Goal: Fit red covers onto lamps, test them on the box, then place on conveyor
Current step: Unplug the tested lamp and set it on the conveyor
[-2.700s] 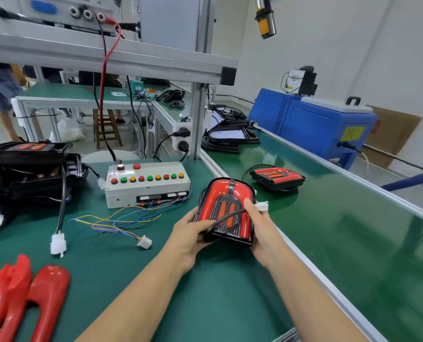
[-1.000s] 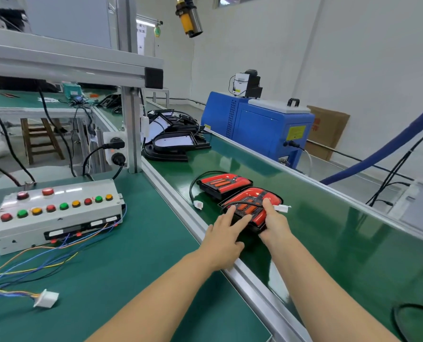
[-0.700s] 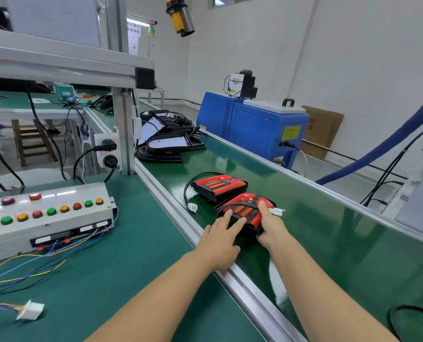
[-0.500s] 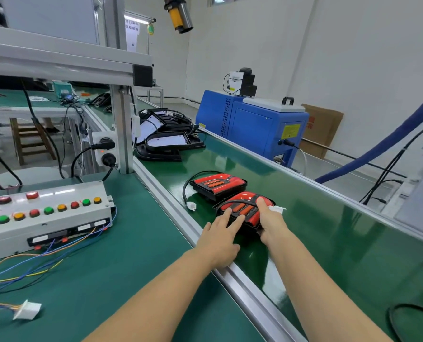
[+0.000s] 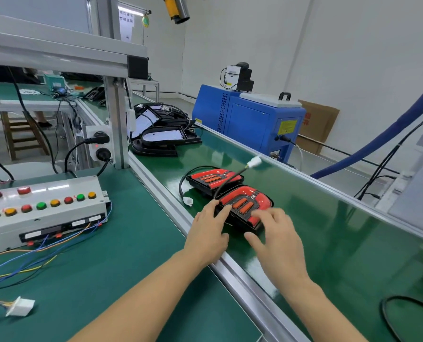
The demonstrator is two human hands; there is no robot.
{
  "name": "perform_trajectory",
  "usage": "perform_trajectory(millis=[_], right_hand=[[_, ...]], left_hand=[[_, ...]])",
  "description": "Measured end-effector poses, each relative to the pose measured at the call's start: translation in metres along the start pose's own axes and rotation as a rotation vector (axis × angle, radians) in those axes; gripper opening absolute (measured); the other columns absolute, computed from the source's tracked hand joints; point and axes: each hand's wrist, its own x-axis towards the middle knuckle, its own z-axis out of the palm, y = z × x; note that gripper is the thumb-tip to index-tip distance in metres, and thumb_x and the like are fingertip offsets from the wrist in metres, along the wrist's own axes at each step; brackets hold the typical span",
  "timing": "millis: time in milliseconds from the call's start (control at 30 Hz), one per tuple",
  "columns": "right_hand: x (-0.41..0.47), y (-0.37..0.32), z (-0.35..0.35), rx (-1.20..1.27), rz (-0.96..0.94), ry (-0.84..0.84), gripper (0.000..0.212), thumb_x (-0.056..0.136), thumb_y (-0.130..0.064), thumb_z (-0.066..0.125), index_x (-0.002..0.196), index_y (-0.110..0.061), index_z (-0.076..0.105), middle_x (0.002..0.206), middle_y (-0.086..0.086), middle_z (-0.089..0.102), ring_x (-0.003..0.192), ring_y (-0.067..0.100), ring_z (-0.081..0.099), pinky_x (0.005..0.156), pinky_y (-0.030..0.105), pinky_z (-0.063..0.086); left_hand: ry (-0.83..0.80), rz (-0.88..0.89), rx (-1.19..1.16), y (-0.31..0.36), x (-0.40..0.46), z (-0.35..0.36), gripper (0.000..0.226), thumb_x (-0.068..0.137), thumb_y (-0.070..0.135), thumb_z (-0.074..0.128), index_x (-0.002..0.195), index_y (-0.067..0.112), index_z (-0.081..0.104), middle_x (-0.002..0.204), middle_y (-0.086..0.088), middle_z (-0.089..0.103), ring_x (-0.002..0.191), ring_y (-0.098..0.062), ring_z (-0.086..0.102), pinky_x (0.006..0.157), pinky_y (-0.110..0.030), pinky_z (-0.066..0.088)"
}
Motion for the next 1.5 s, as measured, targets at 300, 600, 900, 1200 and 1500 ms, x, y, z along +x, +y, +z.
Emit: perform_trajectory(millis=[300, 600, 900, 1200, 1500], right_hand=[[0.032, -0.002, 0.05, -0.34, -0.138, -0.288, 0.074, 0.098, -0.008, 0.041, 0.155, -0.03, -0.001, 0.163, -0.003, -0.008, 0.149, 0.026, -0.006, 0.115, 0.061, 0.007], [0.055, -0.002, 0.064, -0.286, -0.087, -0.288, 0.066, 0.099, -0.006, 0.044, 0.154, -0.022, 0.012, 0.163, -0.006, 0.007, 0.148, 0.025, 0.007, 0.114, 0.062, 0.013], [0.077, 0.004, 0.078, -0.268, -0.054, -0.238, 0.06, 0.1, -0.008, 0.046, 0.152, -0.023, 0.021, 0.161, -0.006, 0.016, 0.146, 0.024, 0.013, 0.114, 0.062, 0.011], [0.1, -0.004, 0.087, -0.294, -0.001, -0.247, 0.062, 0.097, -0.011, 0.051, 0.151, -0.021, 0.022, 0.16, -0.004, 0.018, 0.145, 0.026, 0.015, 0.113, 0.063, 0.013], [0.095, -0.009, 0.085, -0.357, 0.016, -0.25, 0.071, 0.095, -0.007, 0.048, 0.154, -0.028, 0.015, 0.162, -0.004, 0.012, 0.149, 0.025, 0.005, 0.113, 0.065, -0.003]], left_hand=[[-0.109, 0.0, 0.121, -0.005, 0.007, 0.01, 0.082, 0.091, 0.016, 0.052, 0.153, 0.023, -0.002, 0.16, -0.003, -0.013, 0.147, -0.019, 0.001, 0.119, -0.038, 0.006], [-0.188, -0.201, 0.042, -0.016, 0.033, 0.002, 0.091, 0.083, 0.018, 0.057, 0.15, 0.038, 0.0, 0.158, -0.005, -0.02, 0.147, -0.024, -0.008, 0.118, -0.046, -0.001], [-0.292, -0.218, -0.111, -0.017, 0.08, -0.012, 0.091, 0.078, 0.009, 0.058, 0.153, 0.022, 0.009, 0.159, 0.005, -0.016, 0.144, -0.033, 0.011, 0.114, -0.046, 0.024], [-0.286, -0.173, 0.054, -0.028, 0.093, -0.015, 0.085, 0.082, 0.02, 0.058, 0.152, 0.01, 0.011, 0.16, -0.002, -0.013, 0.147, -0.019, -0.004, 0.119, -0.043, 0.0], [-0.25, -0.235, 0.157, -0.039, 0.052, -0.015, 0.071, 0.09, 0.01, 0.038, 0.152, 0.011, 0.003, 0.16, -0.004, -0.01, 0.147, -0.02, -0.009, 0.116, -0.045, -0.008]])
